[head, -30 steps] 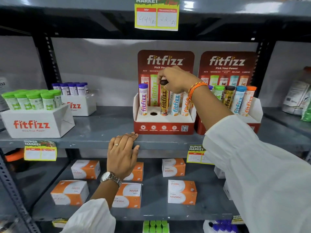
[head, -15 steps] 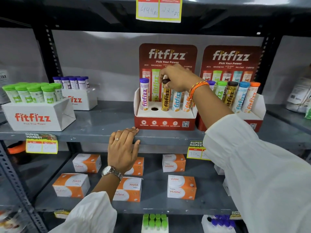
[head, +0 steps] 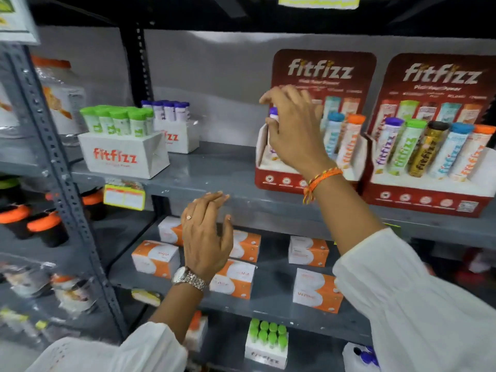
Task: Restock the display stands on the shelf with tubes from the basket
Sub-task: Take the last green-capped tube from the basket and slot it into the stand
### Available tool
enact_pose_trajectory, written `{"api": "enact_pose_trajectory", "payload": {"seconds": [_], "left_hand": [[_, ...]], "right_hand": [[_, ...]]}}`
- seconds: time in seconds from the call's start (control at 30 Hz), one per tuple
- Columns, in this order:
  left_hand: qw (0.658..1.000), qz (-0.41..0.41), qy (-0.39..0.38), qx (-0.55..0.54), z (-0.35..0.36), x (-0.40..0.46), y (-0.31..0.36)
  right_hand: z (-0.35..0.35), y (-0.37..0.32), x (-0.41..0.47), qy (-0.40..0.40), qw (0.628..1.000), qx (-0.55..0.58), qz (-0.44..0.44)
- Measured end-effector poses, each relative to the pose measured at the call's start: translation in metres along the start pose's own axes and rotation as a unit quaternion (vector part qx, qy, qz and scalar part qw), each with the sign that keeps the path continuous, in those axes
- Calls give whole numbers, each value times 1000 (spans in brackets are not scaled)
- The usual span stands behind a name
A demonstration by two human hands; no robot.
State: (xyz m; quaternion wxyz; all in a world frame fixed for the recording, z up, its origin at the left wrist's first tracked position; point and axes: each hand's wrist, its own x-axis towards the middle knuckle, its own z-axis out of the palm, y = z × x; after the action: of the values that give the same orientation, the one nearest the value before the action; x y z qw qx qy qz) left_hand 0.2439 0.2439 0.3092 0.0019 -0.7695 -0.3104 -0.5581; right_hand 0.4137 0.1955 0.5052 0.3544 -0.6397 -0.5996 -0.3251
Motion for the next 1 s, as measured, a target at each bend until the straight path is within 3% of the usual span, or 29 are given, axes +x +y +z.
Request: {"api": "enact_pose_trajectory", "payload": {"seconds": [0.1,0.2,0.3,0.4,0.5,0.6,0.7,0.8,1.0], "left_hand": [[999,-30,-2,39,-40,-41,-32],[988,-110,-61,91,-85,-111,-66],[964,-199,-120,130,-129,-199,-79],[919,-303,-182,177,-162,-286,-71],[874,-382,-233,190,-183,-344,-56],[853,-377,-299,200,-195,-381,-49],[840,-354,-363,196,-206,-400,-51],[844,-306,-395,193,-214,-411,-58],[843,-245,-415,238,-214,-406,-63]], "right_hand": [[34,-49,-35,18,990,113,-77],[80,-103,-83,-35,970,205,-128],[130,-155,-145,-161,933,278,-160],[175,-203,-217,-312,886,302,-162],[211,-242,-284,-475,802,332,-148],[237,-273,-343,-604,702,340,-165],[254,-303,-386,-683,623,336,-179],[266,-329,-414,-719,587,309,-207],[279,-365,-442,-745,557,297,-216]]}}
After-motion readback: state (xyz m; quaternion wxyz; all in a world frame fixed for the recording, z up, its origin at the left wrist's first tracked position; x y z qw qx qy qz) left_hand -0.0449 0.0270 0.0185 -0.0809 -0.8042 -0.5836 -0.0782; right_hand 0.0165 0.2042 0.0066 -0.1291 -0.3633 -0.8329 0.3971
